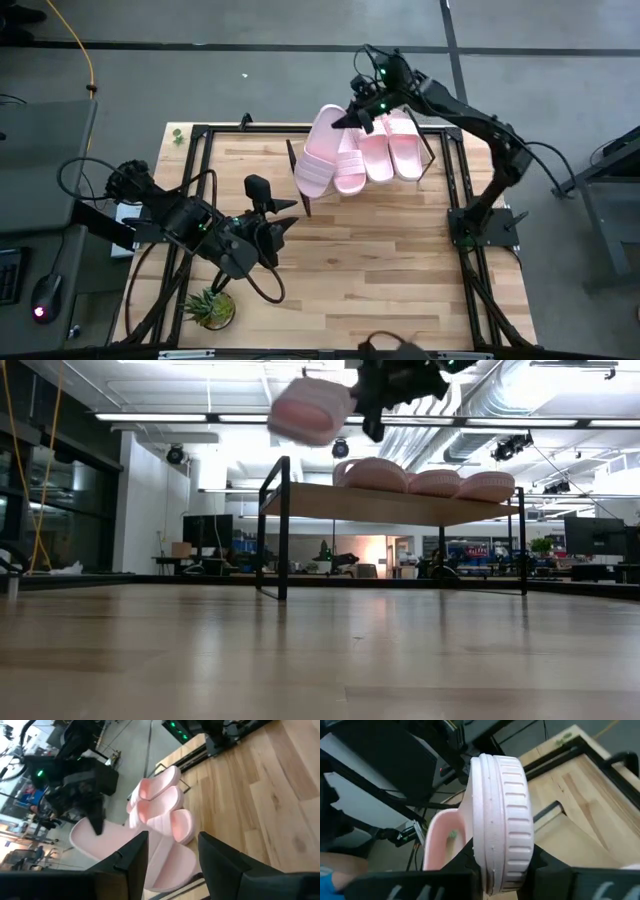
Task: Pick and place slides into the shelf
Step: Put the pink slide on the shelf
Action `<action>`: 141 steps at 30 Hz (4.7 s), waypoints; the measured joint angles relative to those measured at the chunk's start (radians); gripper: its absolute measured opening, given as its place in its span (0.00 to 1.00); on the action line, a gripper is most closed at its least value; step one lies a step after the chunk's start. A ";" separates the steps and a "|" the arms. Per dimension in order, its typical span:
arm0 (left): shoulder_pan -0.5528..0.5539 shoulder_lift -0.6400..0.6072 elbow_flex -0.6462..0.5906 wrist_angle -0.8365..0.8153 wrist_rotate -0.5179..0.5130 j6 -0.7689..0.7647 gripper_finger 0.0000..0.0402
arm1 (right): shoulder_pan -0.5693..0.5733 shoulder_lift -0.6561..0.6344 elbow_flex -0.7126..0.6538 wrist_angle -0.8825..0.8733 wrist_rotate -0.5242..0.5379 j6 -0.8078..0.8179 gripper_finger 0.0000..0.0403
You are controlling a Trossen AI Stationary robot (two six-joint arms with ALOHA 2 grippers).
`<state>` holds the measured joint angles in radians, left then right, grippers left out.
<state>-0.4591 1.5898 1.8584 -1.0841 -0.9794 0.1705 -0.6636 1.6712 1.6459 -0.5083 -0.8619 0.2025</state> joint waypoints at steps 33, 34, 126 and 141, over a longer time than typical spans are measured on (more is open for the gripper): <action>0.001 -0.150 -0.001 0.009 0.056 0.012 0.36 | -0.016 0.273 0.272 -0.298 -0.135 -0.361 0.12; 0.001 -0.150 -0.001 0.009 0.056 0.012 0.36 | -0.012 0.273 0.272 -0.300 -0.135 -0.372 0.12; 0.002 -0.149 -0.001 0.002 0.018 0.018 0.36 | 0.056 0.269 0.270 -0.328 0.212 -0.202 0.53; 0.002 -0.149 -0.001 0.002 0.018 0.015 0.36 | 0.056 0.268 0.270 -0.329 0.211 -0.202 0.53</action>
<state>-0.4576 1.4408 1.8576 -1.0824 -0.9619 0.1860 -0.6079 1.9396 1.9156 -0.8371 -0.6510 0.0006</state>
